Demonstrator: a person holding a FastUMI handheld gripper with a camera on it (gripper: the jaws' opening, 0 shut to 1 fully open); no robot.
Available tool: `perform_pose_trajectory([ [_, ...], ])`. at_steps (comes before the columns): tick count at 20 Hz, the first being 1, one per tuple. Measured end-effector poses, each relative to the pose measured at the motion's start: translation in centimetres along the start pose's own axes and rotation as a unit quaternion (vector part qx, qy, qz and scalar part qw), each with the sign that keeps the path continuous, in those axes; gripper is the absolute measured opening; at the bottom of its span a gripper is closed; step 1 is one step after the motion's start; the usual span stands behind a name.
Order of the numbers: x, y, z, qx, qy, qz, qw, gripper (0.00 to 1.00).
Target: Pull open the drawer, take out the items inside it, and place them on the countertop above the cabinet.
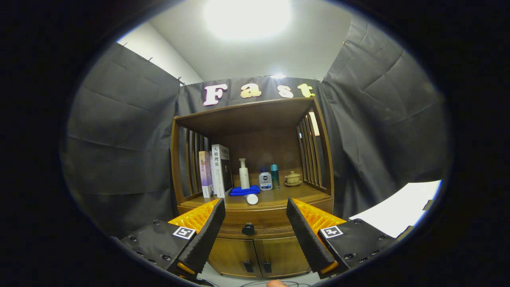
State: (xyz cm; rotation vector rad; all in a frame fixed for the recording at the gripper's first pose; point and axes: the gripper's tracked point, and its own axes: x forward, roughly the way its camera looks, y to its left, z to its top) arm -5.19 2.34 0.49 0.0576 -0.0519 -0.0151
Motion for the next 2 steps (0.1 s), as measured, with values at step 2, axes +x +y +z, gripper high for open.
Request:
perform_pose_trajectory([
  [2,0.0,0.08,0.0,-0.002,0.001,0.002,1.0,0.98],
])
